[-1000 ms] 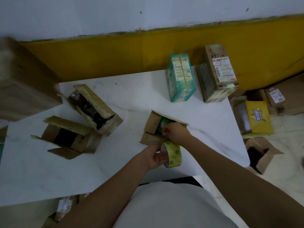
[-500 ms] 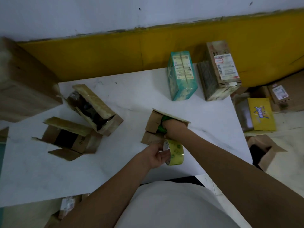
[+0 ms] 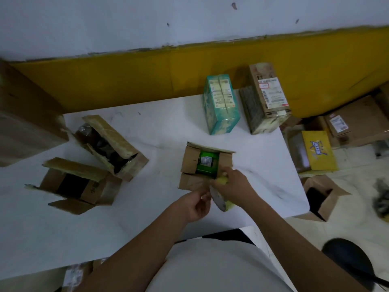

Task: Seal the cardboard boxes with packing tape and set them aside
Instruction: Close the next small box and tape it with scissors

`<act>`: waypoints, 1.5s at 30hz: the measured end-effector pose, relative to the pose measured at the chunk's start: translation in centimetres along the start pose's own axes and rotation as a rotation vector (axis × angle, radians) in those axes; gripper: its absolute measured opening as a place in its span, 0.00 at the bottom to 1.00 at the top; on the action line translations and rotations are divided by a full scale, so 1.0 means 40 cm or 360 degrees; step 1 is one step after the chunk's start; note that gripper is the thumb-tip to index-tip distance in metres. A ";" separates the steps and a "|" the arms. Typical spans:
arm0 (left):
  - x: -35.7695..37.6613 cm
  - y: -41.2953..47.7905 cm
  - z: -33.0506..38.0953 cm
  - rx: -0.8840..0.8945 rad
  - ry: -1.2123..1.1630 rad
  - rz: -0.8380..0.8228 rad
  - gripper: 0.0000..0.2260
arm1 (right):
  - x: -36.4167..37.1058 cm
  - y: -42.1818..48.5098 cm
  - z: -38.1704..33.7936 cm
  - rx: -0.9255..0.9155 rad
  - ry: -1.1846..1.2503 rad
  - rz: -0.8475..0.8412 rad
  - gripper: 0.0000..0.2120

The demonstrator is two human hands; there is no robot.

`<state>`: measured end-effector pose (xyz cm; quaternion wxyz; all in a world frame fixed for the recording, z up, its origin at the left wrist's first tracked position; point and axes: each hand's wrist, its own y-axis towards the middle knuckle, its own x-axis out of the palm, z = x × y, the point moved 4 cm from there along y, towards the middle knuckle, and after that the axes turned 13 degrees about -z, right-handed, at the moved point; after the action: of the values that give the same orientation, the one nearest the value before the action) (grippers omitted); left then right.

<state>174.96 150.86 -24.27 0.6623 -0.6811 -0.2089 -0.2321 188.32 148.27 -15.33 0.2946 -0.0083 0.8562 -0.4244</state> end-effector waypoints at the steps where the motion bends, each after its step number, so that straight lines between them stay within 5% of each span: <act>1: -0.007 0.005 -0.005 -0.0042 0.0148 0.0026 0.12 | -0.002 -0.007 0.005 0.0008 0.0043 -0.0017 0.27; 5: -0.018 0.031 -0.011 0.0019 0.0461 0.0142 0.04 | -0.017 -0.022 0.018 0.0045 0.0246 -0.0021 0.32; 10: 0.031 0.047 -0.037 0.0260 0.0158 -0.0221 0.08 | -0.045 -0.012 0.041 0.0165 0.0392 0.0176 0.21; 16: 0.058 0.059 -0.067 0.0255 -0.0131 -0.0362 0.14 | -0.040 -0.009 0.071 0.0254 0.0646 0.0197 0.17; 20: 0.130 0.074 -0.062 0.0270 0.0018 -0.0313 0.40 | -0.006 -0.018 0.081 0.0268 0.0644 0.0216 0.17; 23: 0.148 0.096 -0.065 0.0219 -0.0009 -0.0283 0.24 | 0.016 -0.019 0.092 0.0225 0.0642 0.0241 0.16; 27: 0.138 0.131 -0.059 0.0200 0.0108 -0.0077 0.19 | 0.020 -0.018 0.121 0.0191 0.0735 0.0220 0.17; 37: 0.155 0.133 -0.044 0.0308 0.0230 -0.0269 0.12 | 0.088 -0.063 0.160 0.0030 0.1219 0.0154 0.18; 45: 0.181 0.134 -0.004 0.0225 0.0435 0.0032 0.18 | 0.149 -0.083 0.200 -0.0099 0.1459 -0.0100 0.15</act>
<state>183.95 150.33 -24.29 0.7331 -0.5969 -0.1258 -0.3007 186.69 138.79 -19.58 -0.1280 0.1454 0.9098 -0.3670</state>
